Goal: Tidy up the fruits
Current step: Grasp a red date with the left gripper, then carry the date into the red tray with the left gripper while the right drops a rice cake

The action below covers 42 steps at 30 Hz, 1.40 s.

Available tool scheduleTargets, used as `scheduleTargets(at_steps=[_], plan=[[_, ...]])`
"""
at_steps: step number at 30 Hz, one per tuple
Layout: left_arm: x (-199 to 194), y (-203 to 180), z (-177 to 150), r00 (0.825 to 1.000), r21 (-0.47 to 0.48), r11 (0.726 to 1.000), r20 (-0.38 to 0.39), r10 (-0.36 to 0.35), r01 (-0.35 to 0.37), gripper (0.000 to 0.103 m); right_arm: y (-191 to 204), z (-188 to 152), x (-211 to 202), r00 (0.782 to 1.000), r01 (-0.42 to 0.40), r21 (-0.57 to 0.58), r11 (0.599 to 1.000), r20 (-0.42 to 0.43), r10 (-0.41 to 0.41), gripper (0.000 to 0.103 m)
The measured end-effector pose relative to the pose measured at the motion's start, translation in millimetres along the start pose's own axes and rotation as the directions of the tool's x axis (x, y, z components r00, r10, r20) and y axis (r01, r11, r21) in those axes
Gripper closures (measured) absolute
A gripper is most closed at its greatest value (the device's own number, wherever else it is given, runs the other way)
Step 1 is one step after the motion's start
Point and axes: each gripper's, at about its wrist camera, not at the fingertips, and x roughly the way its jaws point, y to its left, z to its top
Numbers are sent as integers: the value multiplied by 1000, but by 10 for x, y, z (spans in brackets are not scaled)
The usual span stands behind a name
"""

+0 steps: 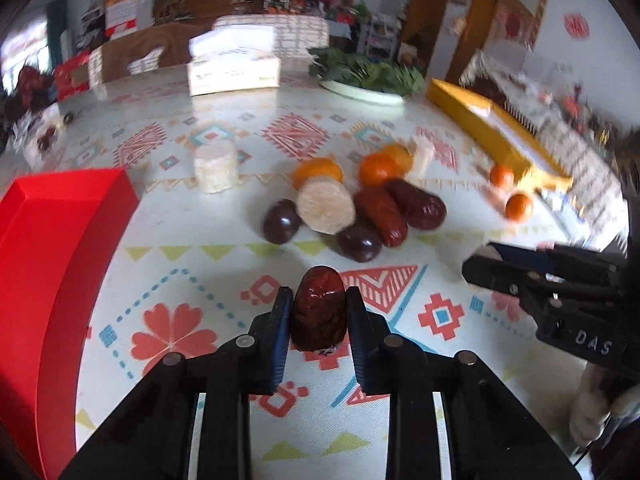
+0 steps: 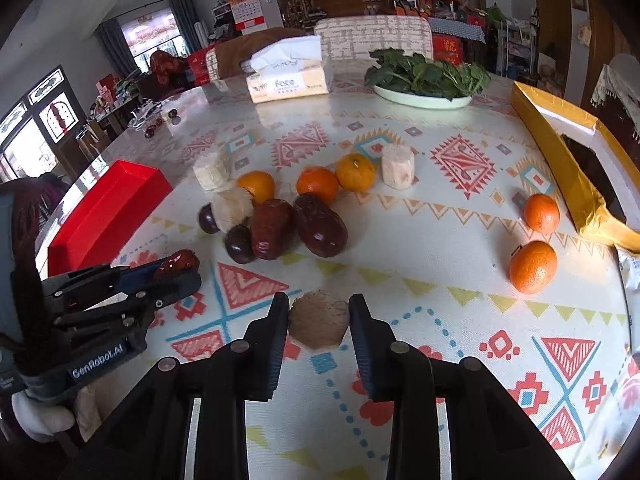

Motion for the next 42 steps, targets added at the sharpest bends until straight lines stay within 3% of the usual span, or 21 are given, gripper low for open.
scheduleTargets(at_steps=[6,9,12,15,19,23,28,30,32,36,38,42], plan=[[-493,504,-18,992,-173,984,122,-15,36,77,421,191,-185,997,-64,-63,996,40,67,69],[-813,847,-57,982,-245,969,185,35,12,77,812,341,-236,989,-134,-116,984,46,140,69],[-1112,1255,-122,966,-320,946,225,132,-55,77,1251,478,-209,974,-219,-159,963,25,226,69],[-1266,1673,-187,950,-393,910,212,229,-132,77,1729,579,-74,950,-309,-187,932,-22,311,69],[-1277,2161,-291,940,-459,867,167,297,-192,77,2294,624,190,933,-359,-230,904,-74,352,69],[-1139,2478,-323,947,-499,843,124,297,-199,77,2651,625,517,927,-373,-251,893,-126,352,69],[-1078,2648,-335,954,-519,837,123,273,-173,77,2848,551,850,924,-373,-256,892,-188,332,69],[-1118,2630,-343,955,-522,837,131,268,-163,73,2887,528,927,926,-366,-263,893,-201,321,69],[-1159,2623,-353,952,-531,832,140,272,-159,57,2897,517,960,929,-359,-273,892,-202,311,69],[-1255,2650,-379,949,-560,817,162,272,-138,45,2901,498,997,926,-365,-274,890,-202,318,67],[-1314,2664,-393,948,-580,806,176,266,-119,37,2895,497,972,929,-362,-279,889,-190,319,57],[-1434,2601,-400,939,-597,795,202,278,-107,23,2814,522,853,933,-358,-279,891,-148,328,53]])
